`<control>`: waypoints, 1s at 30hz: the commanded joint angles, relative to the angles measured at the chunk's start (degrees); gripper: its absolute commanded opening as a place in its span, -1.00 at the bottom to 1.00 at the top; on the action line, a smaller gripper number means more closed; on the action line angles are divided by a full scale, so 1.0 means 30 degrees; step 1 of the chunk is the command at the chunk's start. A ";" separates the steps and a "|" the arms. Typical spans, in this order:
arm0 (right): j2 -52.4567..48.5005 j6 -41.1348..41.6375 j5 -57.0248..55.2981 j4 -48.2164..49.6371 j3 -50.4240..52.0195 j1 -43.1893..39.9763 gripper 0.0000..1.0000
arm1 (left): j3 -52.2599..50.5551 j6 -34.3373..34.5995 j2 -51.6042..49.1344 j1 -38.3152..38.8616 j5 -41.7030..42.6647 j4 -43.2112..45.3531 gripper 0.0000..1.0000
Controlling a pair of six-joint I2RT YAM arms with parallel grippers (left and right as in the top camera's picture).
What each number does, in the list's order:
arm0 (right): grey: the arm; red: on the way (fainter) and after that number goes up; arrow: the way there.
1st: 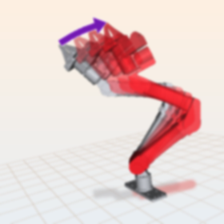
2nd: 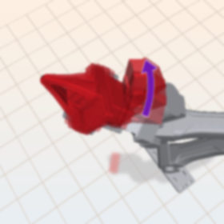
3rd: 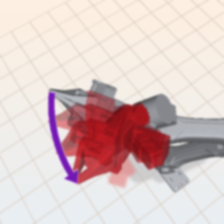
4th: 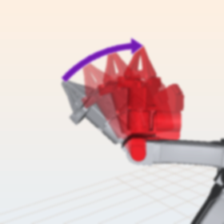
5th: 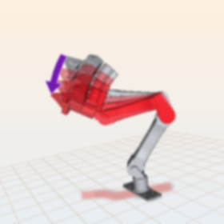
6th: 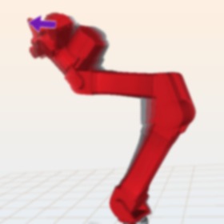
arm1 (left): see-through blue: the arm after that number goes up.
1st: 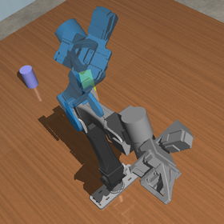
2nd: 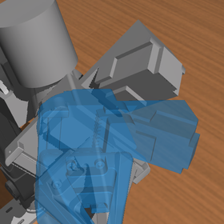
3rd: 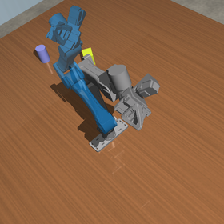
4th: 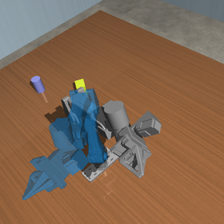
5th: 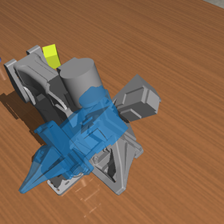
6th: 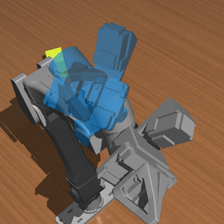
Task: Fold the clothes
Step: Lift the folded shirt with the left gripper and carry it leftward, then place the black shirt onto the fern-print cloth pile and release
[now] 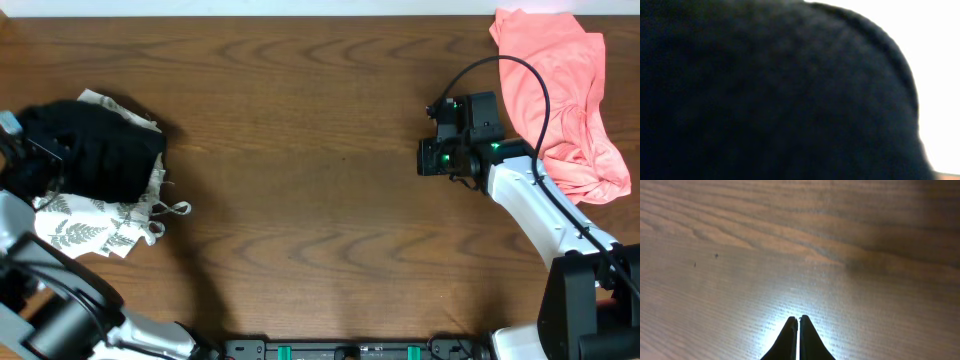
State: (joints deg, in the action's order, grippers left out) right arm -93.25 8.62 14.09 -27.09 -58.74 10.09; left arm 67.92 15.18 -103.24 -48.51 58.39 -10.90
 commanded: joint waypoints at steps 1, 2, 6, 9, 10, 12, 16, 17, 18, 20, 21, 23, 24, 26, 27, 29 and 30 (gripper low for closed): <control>0.0168 -0.0182 -0.0058 -0.0240 0.0102 0.0036 -0.95 | 0.0146 -0.0386 -0.1253 -0.0459 -0.0787 -0.0532 -0.88; 0.0168 -0.0182 -0.0058 -0.0262 0.0102 0.0036 -0.95 | 0.0146 -0.0379 -0.1566 -0.0546 -0.1537 -0.0882 -0.87; 0.0168 -0.0182 -0.0058 -0.0255 0.0102 0.0036 -0.94 | 0.0146 -0.0401 -0.2171 -0.0889 -0.3439 -0.2375 -0.46; 0.0168 -0.0189 -0.0058 -0.0255 0.0095 0.0029 -0.95 | 0.0146 -0.0386 -0.1982 -0.1341 -0.3410 -0.3373 0.42; 0.0168 -0.0189 -0.0058 -0.0255 0.0102 0.0036 -0.95 | 0.0146 -0.0401 -0.1843 -0.1537 -0.3417 -0.3803 0.87; 0.0168 -0.0189 -0.0066 -0.0255 0.0102 0.0029 -0.95 | 0.0153 -0.0226 -0.1457 -0.1996 -0.3417 -0.4685 0.96; 0.0168 -0.0197 -0.0058 -0.0160 0.0102 0.0036 -0.95 | 0.0146 0.0663 0.0073 -0.2943 -0.3789 -0.6229 0.96; 0.0168 -0.0197 -0.0058 -0.0109 0.0102 0.0029 -0.95 | 0.0146 0.0707 0.0612 -0.3140 -0.3840 -0.6455 0.96; 0.0168 -0.0189 -0.0058 -0.0044 0.0102 0.0036 -0.95 | 0.0153 0.0911 0.1231 -0.3308 -0.3847 -0.6652 0.96; 0.0168 -0.0189 -0.0058 0.0022 0.0102 0.0029 -0.95 | 0.0146 0.1362 0.2790 -0.3592 -0.3847 -0.6878 0.96; 0.0168 -0.0189 -0.0058 0.0036 0.0102 0.0029 -0.95 | 0.0153 0.1625 0.3745 -0.3716 -0.3869 -0.7023 0.96; 0.0168 -0.0189 -0.0058 0.0044 0.0102 0.0029 -0.95 | 0.0153 0.2251 0.5523 -0.3876 -0.4080 -0.7300 0.96; 0.0168 -0.0189 -0.0058 0.0044 0.0102 0.0029 -0.95 | 0.0153 0.2455 0.6411 -0.3898 -0.4087 -0.7366 0.96; 0.0168 -0.0197 -0.0058 0.0036 0.0102 0.0029 -0.95 | 0.0153 0.2943 0.8196 -0.3832 -0.4138 -0.7431 0.96; 0.0168 -0.0197 -0.0066 0.0044 0.0102 0.0029 -0.95 | 0.0153 0.3053 0.9041 -0.3708 -0.4131 -0.7424 0.96; 0.0168 -0.0204 -0.0066 0.0095 0.0102 0.0015 -0.93 | 0.0153 0.3045 1.0717 -0.3228 -0.4138 -0.7417 0.96; 0.0168 -0.0197 -0.0066 0.0146 0.0102 0.0000 -0.93 | 0.0153 0.3045 1.1387 -0.2922 -0.4131 -0.7424 0.96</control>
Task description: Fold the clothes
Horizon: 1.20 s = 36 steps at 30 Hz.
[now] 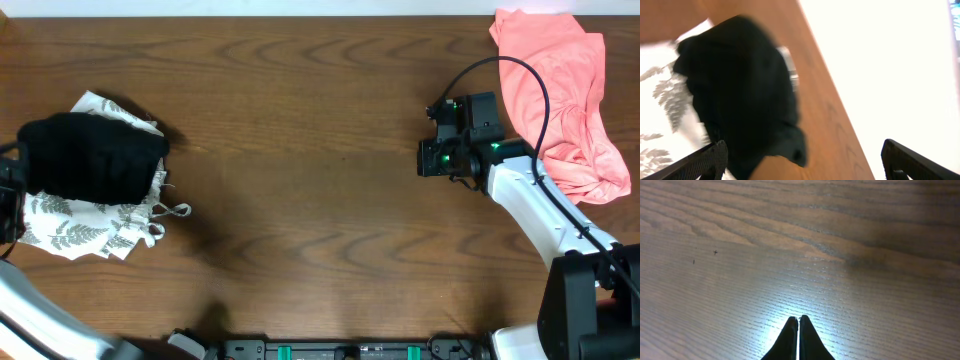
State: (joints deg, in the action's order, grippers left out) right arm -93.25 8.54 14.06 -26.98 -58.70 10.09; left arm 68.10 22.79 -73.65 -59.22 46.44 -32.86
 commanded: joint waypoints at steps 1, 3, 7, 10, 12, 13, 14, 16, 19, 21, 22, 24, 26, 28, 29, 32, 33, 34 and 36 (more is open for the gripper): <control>0.0175 -0.0160 -0.0058 0.0182 0.0080 -0.0007 -0.92 | 0.0095 0.0423 0.2244 0.1100 -0.0146 -0.0109 0.96; 0.0219 -0.0153 -0.0051 0.0284 0.0080 -0.0022 -0.92 | 0.0095 -0.0029 0.3264 0.2157 -0.0131 -0.0175 0.96; 0.0947 -0.0138 -0.0044 0.0189 0.0080 -0.0372 -0.90 | 0.0095 -0.1836 0.4473 0.5858 0.0627 -0.0452 0.96; 0.2142 -0.0131 -0.0036 0.0058 0.0080 -0.0911 -0.86 | 0.0095 -0.3381 0.4561 0.9253 0.0721 -0.1027 0.96; 0.3322 0.0204 -0.0036 0.0044 0.0080 -0.1450 -0.81 | 0.0087 -0.4801 0.4401 1.1897 0.0656 -0.1523 0.96; 0.3869 0.0452 -0.0036 0.0015 0.0080 -0.1705 -0.79 | 0.0087 -0.5377 0.4299 1.3107 0.0364 -0.1770 0.96; 0.4503 0.0699 -0.0036 -0.0044 0.0080 -0.1982 -0.77 | 0.0095 -0.5836 0.4167 1.4491 -0.0328 -0.2062 0.96; 0.5661 0.1013 -0.0036 -0.0321 0.0080 -0.2433 -0.77 | 0.0095 -0.6725 0.3912 1.7012 -0.2353 -0.2681 0.96; 0.7395 0.0444 -0.0102 -0.0984 0.0080 -0.2827 -0.62 | 0.0095 -0.7235 0.3570 2.0662 -0.7664 -0.3803 0.96; 0.8546 -0.0532 -0.0102 -0.1341 0.0080 -0.2885 -0.33 | 0.0095 -0.7220 0.3512 2.2804 -1.1577 -0.4415 0.96; 0.9260 -0.1056 -0.0102 -0.1399 0.0080 -0.2878 -0.12 | 0.0095 -0.7118 0.3548 2.3809 -1.3420 -0.4663 0.96; 1.0746 -0.1625 -0.0109 -0.1297 0.0080 -0.2878 0.16 | 0.0095 -0.6594 0.3847 2.5696 -1.6917 -0.5115 0.96; 1.2378 -0.1894 -0.0102 -0.0969 0.0080 -0.2878 0.35 | 0.0095 -0.5683 0.4437 2.7103 -1.9832 -0.5646 0.96; 1.4039 -0.1894 -0.0080 -0.0670 0.0080 -0.2878 0.48 | 0.0095 -0.4765 0.5246 2.7984 -2.1784 -0.6164 0.96; 1.4848 -0.1887 -0.0044 -0.0546 0.0080 -0.2878 0.56 | 0.0095 -0.4328 0.5829 2.8341 -2.2527 -0.6470 0.96; 1.7369 -0.1894 -0.0087 -0.0488 0.0080 -0.2878 0.95 | 0.0095 -0.3220 0.7628 2.8764 -2.3693 -0.7504 0.96; 1.7952 -0.1894 -0.0146 -0.0510 0.0080 -0.2878 0.98 | 0.0095 -0.2871 0.8269 2.8771 -2.3955 -0.7963 0.96; 1.8761 -0.1887 -0.0138 -0.0510 0.0080 -0.2878 0.99 | 0.0087 -0.2572 0.8990 2.8764 -2.4174 -0.8451 0.96; 1.9759 -0.1887 -0.0138 -0.0532 0.0080 -0.2878 0.99 | 0.0087 -0.2382 1.0061 2.8771 -2.4203 -0.9165 0.96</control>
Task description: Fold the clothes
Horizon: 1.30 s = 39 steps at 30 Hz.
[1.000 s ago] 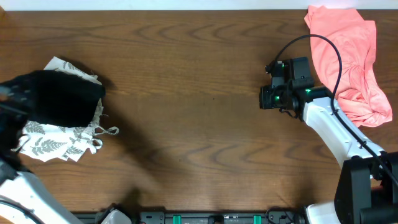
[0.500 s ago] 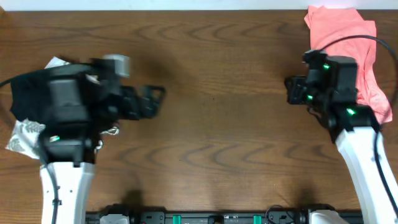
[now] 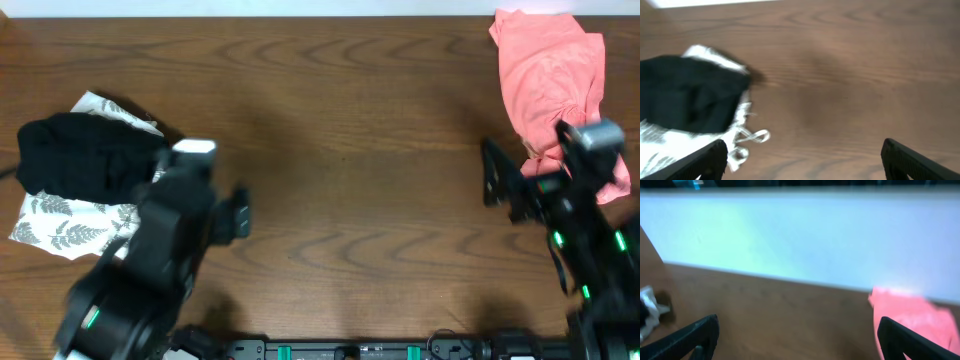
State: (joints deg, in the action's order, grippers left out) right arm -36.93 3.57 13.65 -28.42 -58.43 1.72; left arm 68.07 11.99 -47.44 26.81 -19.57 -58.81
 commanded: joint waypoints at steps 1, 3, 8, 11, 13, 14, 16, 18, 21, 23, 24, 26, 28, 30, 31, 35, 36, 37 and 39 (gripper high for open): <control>0.1384 -0.0233 -0.0015 -0.0117 -0.0007 -0.0087 0.98 | 0.0095 0.1209 0.1785 0.0095 -0.2186 -0.0860 0.96; 0.1974 -0.0233 -0.0015 -0.0299 -0.0007 -0.0087 0.99 | 0.0095 0.1195 0.2521 0.0095 -0.2193 -0.1603 0.96; 0.2310 -0.0226 -0.0036 -0.0663 -0.0007 -0.0087 0.99 | 0.0095 0.1195 0.3293 0.0095 -0.2193 -0.2368 0.96; 0.2310 -0.0219 0.0029 -0.1668 -0.0007 -0.0087 0.98 | 0.0095 0.1195 0.3257 0.0095 -0.2193 -0.2390 0.96; 0.2310 -0.0219 0.0029 -0.2382 -0.0007 -0.0087 0.99 | 0.0095 0.1195 0.3257 0.0095 -0.2193 -0.2382 0.96; 0.2310 -0.0219 0.0029 -0.2623 -0.0007 -0.0087 0.99 | 0.0095 0.1195 0.3257 0.0095 -0.2193 -0.2382 0.96; 0.2310 -0.0211 0.0036 -0.2914 -0.0007 -0.0087 0.99 | 0.0095 0.1195 0.3257 0.0095 -0.2193 -0.2382 0.96; 0.2310 -0.0197 0.0080 -0.2871 -0.0007 -0.0087 0.98 | 0.0095 0.1195 0.3257 0.0095 -0.2200 -0.2382 0.96; 0.2310 0.0925 0.1202 -0.2841 -0.0007 -0.0087 0.99 | 0.0095 0.1195 0.3257 0.0095 -0.2200 -0.2382 0.96; 0.2310 0.1209 0.1727 -0.2885 -0.0007 -0.0087 0.99 | 0.0095 0.1195 0.3257 0.0095 -0.2200 -0.2382 0.96; 0.2310 0.0947 0.1370 -0.2878 -0.0007 -0.0087 0.99 | 0.0095 0.1195 0.3257 0.0095 -0.2200 -0.2382 0.96; 0.2310 0.0845 0.1078 -0.3067 -0.0007 -0.0087 0.99 | 0.0095 0.1195 0.3257 0.0095 -0.2200 -0.2382 0.96; 0.2310 0.0350 0.0809 -0.3541 -0.0007 -0.0087 0.98 | 0.0095 0.1195 0.3257 0.0095 -0.2193 -0.2382 0.96; 0.2310 -0.0801 0.0707 -0.4685 -0.0007 -0.0087 0.98 | 0.0095 0.1195 0.3257 0.0095 -0.2193 -0.2390 0.96; 0.2310 -0.1297 0.0583 -0.5202 -0.0007 -0.0087 0.99 | 0.0095 0.1195 0.3257 0.0095 -0.2193 -0.2382 0.96; 0.2310 -0.1938 -0.1501 -0.6783 0.0007 -0.0087 0.99 | 0.0095 0.1195 0.3257 0.0095 -0.2200 -0.2382 0.96; 0.2317 -0.1938 -0.2120 -0.6965 0.0066 -0.0080 0.98 | 0.0095 0.1195 0.3257 0.0095 -0.2193 -0.2382 0.96; 0.2368 -0.1938 -0.2710 -0.7023 0.0306 -0.0087 0.99 | 0.0095 0.1195 0.3257 0.0095 -0.2200 -0.2382 0.96; 0.2514 -0.1938 -0.3475 -0.7009 0.1005 -0.0095 0.99 | 0.0095 0.1195 0.3257 0.0095 -0.2193 -0.2382 0.96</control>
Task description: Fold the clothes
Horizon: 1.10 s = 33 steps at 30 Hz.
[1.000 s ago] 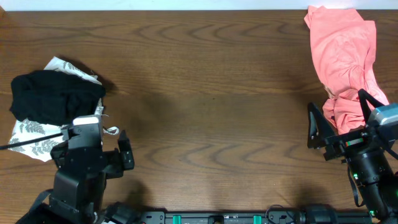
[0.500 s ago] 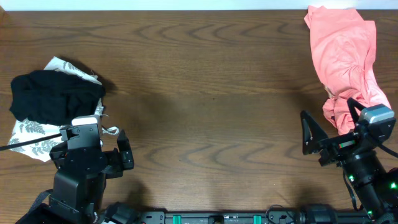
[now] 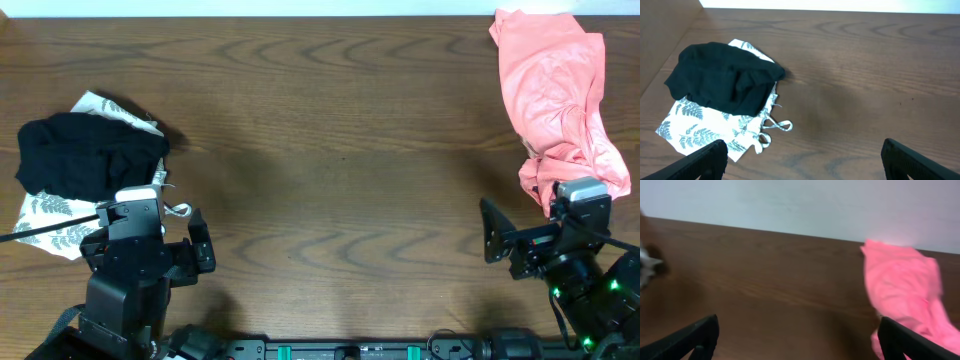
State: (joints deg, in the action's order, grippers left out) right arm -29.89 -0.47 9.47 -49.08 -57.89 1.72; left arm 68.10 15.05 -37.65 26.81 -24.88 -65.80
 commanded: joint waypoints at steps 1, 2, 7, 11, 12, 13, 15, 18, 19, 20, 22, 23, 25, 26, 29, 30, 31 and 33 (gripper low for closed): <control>0.0372 -0.0597 -0.2244 -0.0066 0.1326 -0.0109 0.99 | 0.0087 0.0175 -0.0007 0.0095 -0.0423 -0.0051 0.96; 0.0765 -0.0605 -0.2244 0.0080 0.2135 -0.0138 0.98 | 0.0087 0.0175 -0.0007 0.0095 -0.0423 -0.0051 0.96; 0.3781 -0.0576 -0.1792 0.3053 0.7672 -0.0226 0.99 | 0.0087 0.0175 -0.0007 0.0095 -0.0423 -0.0051 0.96; 0.6331 -0.0299 -0.1268 0.4044 1.1271 -0.0226 0.98 | 0.0087 0.0175 -0.0007 0.0095 -0.0430 -0.0051 0.96; 0.6994 -0.0124 -0.1209 0.4116 1.1999 -0.0226 0.99 | 0.0087 0.0175 -0.0007 0.0095 -0.0430 -0.0058 0.96; 0.7563 0.0022 -0.1158 0.4175 1.2546 -0.0226 0.99 | 0.0087 0.0175 -0.0007 0.0095 -0.0430 -0.0051 0.96; 0.8612 0.0087 -0.1144 0.4233 1.3486 -0.0226 0.98 | 0.0087 0.0175 -0.0007 0.0095 -0.0423 -0.0051 0.96; 0.9923 0.0219 -0.1137 0.4335 1.4608 -0.0233 0.98 | 0.0087 0.0175 -0.0007 0.0095 -0.0423 -0.0051 0.96; 0.9828 0.0219 -0.1137 0.4459 1.4834 -0.0211 0.98 | 0.0087 0.0175 -0.0007 0.0095 -0.0430 -0.0051 0.96; 0.9806 0.0233 -0.1107 0.4546 1.5074 -0.0204 0.99 | 0.0087 0.0175 -0.0007 0.0095 -0.0423 -0.0051 0.96; 0.9857 0.0291 -0.1013 0.4714 1.5555 -0.0204 0.99 | 0.0087 0.0175 -0.0007 0.0095 -0.0423 -0.0051 0.96; 0.9857 0.0284 -0.1005 0.4918 1.5810 -0.0204 0.98 | 0.0087 0.0175 -0.0007 0.0095 -0.0430 -0.0051 0.96; 0.9857 0.0291 -0.1005 0.5625 1.6509 -0.0204 0.99 | 0.0087 0.0175 -0.0007 0.0095 -0.0423 -0.0051 0.96; 0.9799 0.0284 -0.1013 0.5676 1.6458 -0.0211 0.98 | 0.0087 0.0175 -0.0007 0.0095 -0.0423 -0.0051 0.96; 0.9799 0.1049 -0.0525 0.6186 1.6517 -0.0204 0.99 | 0.0087 0.0175 -0.0007 0.0095 -0.0423 -0.0051 0.96; 0.9799 0.1450 -0.0284 0.6200 1.6517 -0.0204 0.99 | 0.0087 0.0175 -0.0007 0.0095 -0.0430 -0.0051 0.96; 0.9799 0.1617 -0.0211 0.6156 1.6517 -0.0204 0.98 | 0.0087 0.0175 -0.0007 0.0095 -0.0430 -0.0051 0.96; 0.9799 0.1617 -0.0219 0.6156 1.6517 -0.0204 0.98 | 0.0087 0.0175 -0.0007 0.0095 -0.0423 -0.0051 0.96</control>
State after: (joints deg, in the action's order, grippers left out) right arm -0.97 1.96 7.33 -30.65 -8.60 1.61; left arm 68.10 15.05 -37.67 26.81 -25.50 -65.82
